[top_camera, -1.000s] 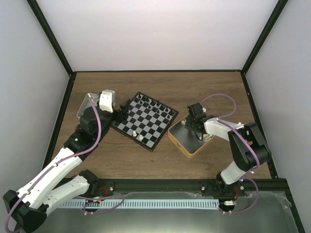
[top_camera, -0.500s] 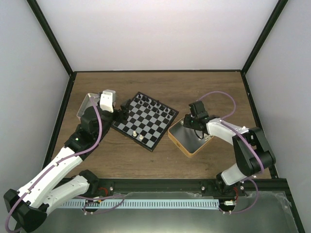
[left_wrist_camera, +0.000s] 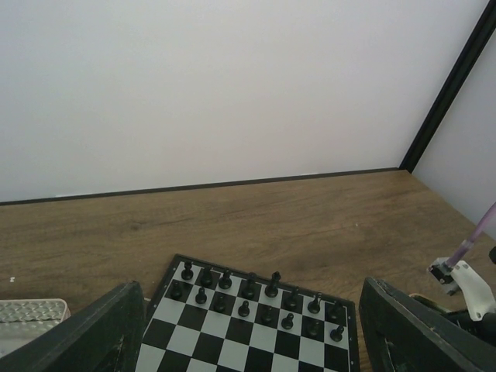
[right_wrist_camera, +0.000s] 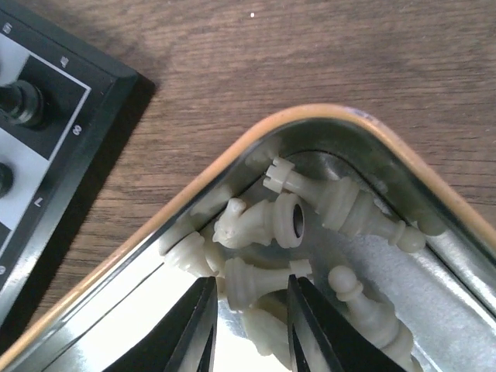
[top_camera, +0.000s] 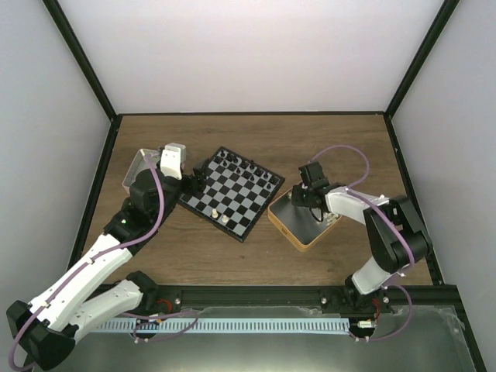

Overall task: Set up the chess pieces on the board
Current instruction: Pick up the chess piece from the storage box.

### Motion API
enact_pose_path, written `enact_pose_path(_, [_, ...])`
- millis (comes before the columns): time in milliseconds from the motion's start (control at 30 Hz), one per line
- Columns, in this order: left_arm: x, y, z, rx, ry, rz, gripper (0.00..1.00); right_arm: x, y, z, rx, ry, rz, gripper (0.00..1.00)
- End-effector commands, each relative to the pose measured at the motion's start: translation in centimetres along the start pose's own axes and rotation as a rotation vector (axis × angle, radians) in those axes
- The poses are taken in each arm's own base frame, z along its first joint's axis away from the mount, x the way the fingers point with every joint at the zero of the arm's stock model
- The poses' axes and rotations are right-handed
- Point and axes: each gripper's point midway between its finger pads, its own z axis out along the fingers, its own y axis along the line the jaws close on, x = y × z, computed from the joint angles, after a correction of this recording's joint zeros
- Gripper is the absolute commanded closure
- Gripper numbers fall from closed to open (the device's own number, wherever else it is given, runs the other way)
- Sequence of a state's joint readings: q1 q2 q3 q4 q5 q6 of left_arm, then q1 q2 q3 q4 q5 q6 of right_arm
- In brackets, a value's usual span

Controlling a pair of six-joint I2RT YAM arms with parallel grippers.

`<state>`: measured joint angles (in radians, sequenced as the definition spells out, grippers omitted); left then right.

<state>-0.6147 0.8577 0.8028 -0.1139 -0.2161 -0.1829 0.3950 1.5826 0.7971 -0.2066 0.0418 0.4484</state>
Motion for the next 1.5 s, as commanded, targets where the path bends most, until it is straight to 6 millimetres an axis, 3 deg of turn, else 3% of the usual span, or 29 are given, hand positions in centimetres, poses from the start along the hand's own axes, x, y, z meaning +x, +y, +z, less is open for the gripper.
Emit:
enact_pose_path(0, [-0.1,0.0,0.1,0.005,-0.009,-0.01,0.23,-0.8,0.1,0.4,0.005,-0.006,-0.046,0.72])
enact_pose_path(433, [0.0,-0.1,0.1,0.009,-0.002,-0.01,0.23,2.5,-0.5,-0.5,-0.001,0.106,-0.038,0.64])
enact_pose_path(733, [0.1,-0.1,0.1,0.008,-0.001,-0.011,0.23,4.3,-2.4,-0.6,0.098,0.173,-0.03,0.64])
enact_pose_path(933, [0.1,-0.1,0.1,0.01,-0.001,-0.013,0.23,5.1,-2.7,-1.0,0.139,0.203,-0.053,0.65])
enact_pose_path(1000, [0.1,-0.1,0.1,0.011,0.0,-0.015,0.23,5.4,-2.5,-0.9,0.132,0.209,-0.07,0.69])
enact_pose_path(1267, [0.1,-0.1,0.1,0.013,0.0,-0.016,0.23,5.4,-2.0,-0.5,0.146,0.224,-0.104,0.83])
enact_pose_path(1467, [0.4,-0.4,0.4,0.028,0.009,-0.023,0.22,3.3,-0.7,-1.9,0.092,0.115,-0.092,0.86])
